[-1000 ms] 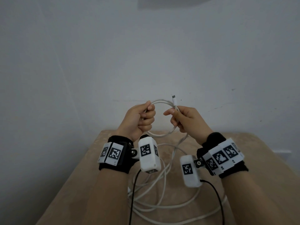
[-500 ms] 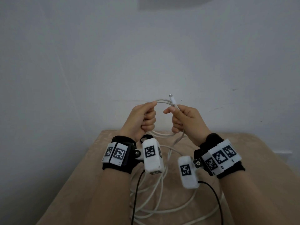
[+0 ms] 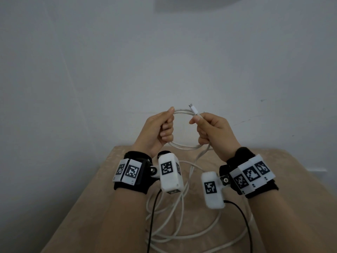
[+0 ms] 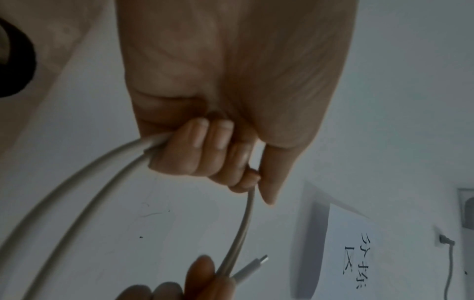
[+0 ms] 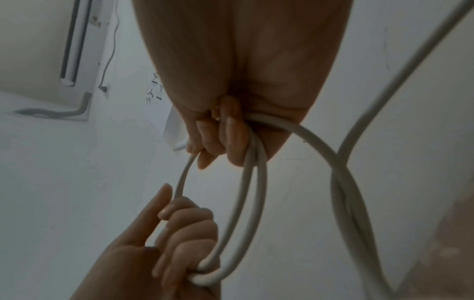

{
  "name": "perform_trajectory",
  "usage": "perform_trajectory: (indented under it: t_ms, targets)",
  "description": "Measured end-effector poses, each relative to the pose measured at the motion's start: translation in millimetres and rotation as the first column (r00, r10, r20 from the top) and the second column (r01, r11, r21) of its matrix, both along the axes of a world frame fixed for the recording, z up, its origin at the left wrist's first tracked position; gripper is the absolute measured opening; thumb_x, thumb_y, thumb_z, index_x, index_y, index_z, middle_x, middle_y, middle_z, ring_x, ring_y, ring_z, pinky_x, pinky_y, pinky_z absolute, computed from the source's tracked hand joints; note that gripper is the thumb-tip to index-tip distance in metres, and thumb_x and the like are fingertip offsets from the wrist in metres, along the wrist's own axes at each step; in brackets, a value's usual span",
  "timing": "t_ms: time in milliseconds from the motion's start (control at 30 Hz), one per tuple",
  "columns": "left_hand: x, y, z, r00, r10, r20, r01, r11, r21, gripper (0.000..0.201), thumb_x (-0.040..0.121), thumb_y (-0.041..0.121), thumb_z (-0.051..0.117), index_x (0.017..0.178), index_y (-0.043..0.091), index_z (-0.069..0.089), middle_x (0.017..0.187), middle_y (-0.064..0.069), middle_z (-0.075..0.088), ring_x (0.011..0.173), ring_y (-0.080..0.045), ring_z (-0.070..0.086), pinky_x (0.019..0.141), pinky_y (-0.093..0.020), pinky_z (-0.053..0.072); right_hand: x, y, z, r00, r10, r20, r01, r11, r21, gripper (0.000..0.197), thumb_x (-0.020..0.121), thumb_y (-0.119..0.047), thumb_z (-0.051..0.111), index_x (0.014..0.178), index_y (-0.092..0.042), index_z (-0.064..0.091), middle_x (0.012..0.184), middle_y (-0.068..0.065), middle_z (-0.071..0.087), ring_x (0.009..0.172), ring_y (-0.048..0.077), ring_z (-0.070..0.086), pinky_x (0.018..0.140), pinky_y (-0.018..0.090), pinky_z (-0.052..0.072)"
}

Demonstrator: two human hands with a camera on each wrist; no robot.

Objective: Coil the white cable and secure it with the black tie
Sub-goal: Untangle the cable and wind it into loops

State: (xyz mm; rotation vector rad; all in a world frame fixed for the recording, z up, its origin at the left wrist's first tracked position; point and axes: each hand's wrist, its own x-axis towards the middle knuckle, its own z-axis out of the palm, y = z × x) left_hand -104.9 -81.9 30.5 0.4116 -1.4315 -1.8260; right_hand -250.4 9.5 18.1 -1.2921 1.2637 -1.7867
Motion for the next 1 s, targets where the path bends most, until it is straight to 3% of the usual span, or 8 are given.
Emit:
perform_trajectory:
  t_ms: [133,267,467,667,767,867,933,1000]
  targets:
    - [4,1,-4,0.993,-0.114,0.022,0.114,0.993,-0.014,0.025,0.083,0.026,0.063,0.071,0.018,0.043,0.056,0.009,0.03,0.04,-0.003,0.025,0.04,-0.014,0.022,0,-1,0,0.992,0.007,0.125,-0.003,0.999,-0.037,0.024,0.097,-0.019,0.051,0.077,-0.009,0.06,0.051,-0.007,0.03,0.047,0.009,0.022,0.042,0.018,0.027]
    - [4,3,-9,0.985,-0.172,-0.012,0.173,0.985,0.023,0.003,0.084,0.019,0.059,0.085,0.016,0.06,0.059,0.007,0.028,0.04,-0.002,0.026,0.043,-0.015,0.025,-2,0,0,0.981,0.017,0.193,-0.006,0.998,-0.059,0.025,0.097,-0.02,0.051,0.075,-0.009,0.06,0.053,-0.004,0.026,0.047,0.01,0.021,0.041,0.019,0.028]
    - [1,5,-2,0.998,-0.034,0.05,0.036,0.999,-0.041,0.014,0.094,0.012,0.051,0.088,0.014,0.064,0.049,0.009,0.024,0.034,-0.001,0.018,0.037,-0.015,0.014,0,-2,-2,0.996,0.028,0.086,-0.024,0.999,-0.049,0.024,0.097,-0.018,0.051,0.077,-0.008,0.059,0.051,-0.005,0.027,0.048,0.011,0.02,0.043,0.02,0.024]
    - [8,4,9,0.97,0.044,0.241,0.019,0.967,-0.256,0.015,0.093,0.008,0.053,0.088,0.005,0.066,0.053,0.005,0.032,0.043,-0.011,0.031,0.045,-0.02,0.031,-1,1,0,0.986,-0.012,-0.165,0.015,1.0,0.02,0.026,0.097,-0.02,0.052,0.074,-0.011,0.06,0.047,-0.011,0.031,0.043,0.007,0.023,0.042,0.02,0.024]
    - [15,5,13,0.94,-0.042,0.339,0.128,0.963,-0.236,0.027,0.09,0.031,0.055,0.082,0.008,0.068,0.056,0.001,0.042,0.045,-0.013,0.036,0.048,-0.023,0.034,2,3,3,0.926,0.004,-0.378,0.03,0.996,0.085,0.025,0.096,-0.025,0.053,0.075,-0.014,0.062,0.052,-0.007,0.035,0.044,0.008,0.027,0.044,0.025,0.026]
    - [15,9,17,0.87,-0.002,0.494,0.158,0.948,-0.275,0.054,0.086,0.063,0.049,0.071,0.013,0.064,0.055,0.001,0.044,0.043,-0.014,0.037,0.048,-0.025,0.034,6,5,5,0.871,0.091,-0.482,-0.014,0.987,0.162,0.025,0.096,-0.026,0.053,0.075,-0.016,0.062,0.052,-0.008,0.038,0.044,0.006,0.029,0.044,0.022,0.028]
    - [11,12,18,0.825,0.067,0.562,0.152,0.931,-0.333,0.056,0.089,0.063,0.045,0.068,0.013,0.06,0.05,0.004,0.037,0.041,-0.012,0.03,0.046,-0.024,0.027,6,5,5,0.861,0.139,-0.489,-0.043,0.978,0.203,0.025,0.096,-0.026,0.053,0.074,-0.016,0.061,0.046,-0.013,0.038,0.042,0.004,0.028,0.043,0.019,0.028]
    - [8,14,17,0.811,0.118,0.573,0.138,0.913,-0.384,0.049,0.094,0.051,0.046,0.071,0.01,0.057,0.046,0.008,0.03,0.041,-0.01,0.022,0.045,-0.023,0.02,6,4,4,0.862,0.15,-0.484,-0.047,0.975,0.218,0.026,0.095,-0.027,0.054,0.074,-0.014,0.06,0.042,-0.014,0.039,0.04,0.003,0.03,0.043,0.017,0.029]
